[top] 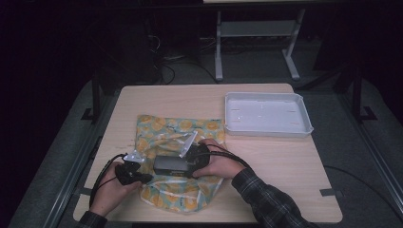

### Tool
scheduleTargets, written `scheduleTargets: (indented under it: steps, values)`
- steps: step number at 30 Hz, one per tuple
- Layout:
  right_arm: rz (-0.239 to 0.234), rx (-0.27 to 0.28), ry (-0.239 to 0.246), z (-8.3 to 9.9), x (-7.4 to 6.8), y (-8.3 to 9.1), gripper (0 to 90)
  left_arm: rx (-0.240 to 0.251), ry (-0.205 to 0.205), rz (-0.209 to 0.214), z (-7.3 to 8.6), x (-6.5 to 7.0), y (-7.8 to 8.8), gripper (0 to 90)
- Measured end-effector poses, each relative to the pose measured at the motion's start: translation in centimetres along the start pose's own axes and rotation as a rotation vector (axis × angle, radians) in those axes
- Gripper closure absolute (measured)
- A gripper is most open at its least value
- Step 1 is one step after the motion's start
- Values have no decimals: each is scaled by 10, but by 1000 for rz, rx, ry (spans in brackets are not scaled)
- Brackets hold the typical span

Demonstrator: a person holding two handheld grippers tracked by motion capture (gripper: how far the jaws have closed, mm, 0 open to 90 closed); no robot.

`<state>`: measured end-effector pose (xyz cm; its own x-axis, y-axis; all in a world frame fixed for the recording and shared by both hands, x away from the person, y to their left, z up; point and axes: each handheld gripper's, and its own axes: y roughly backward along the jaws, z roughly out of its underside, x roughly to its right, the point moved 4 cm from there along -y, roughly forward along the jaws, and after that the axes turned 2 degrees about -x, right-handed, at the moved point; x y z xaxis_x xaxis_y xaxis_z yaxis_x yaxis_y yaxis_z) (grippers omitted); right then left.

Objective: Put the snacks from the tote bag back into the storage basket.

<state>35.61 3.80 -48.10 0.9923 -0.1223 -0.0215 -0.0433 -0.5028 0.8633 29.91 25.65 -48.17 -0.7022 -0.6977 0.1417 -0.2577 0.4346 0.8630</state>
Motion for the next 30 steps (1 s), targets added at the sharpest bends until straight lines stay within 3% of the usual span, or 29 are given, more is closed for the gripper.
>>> scheduleTargets:
  steps: [16,27,30]
  values:
    - [2,8,-2,-2,1,3,412,-1,-1,0,0,0,0,873]
    - [10,116,-55,-16,4,40,414,4,5,0,0,0,0,873]
    - [21,120,-65,-17,4,49,414,5,6,1,0,0,0,873]
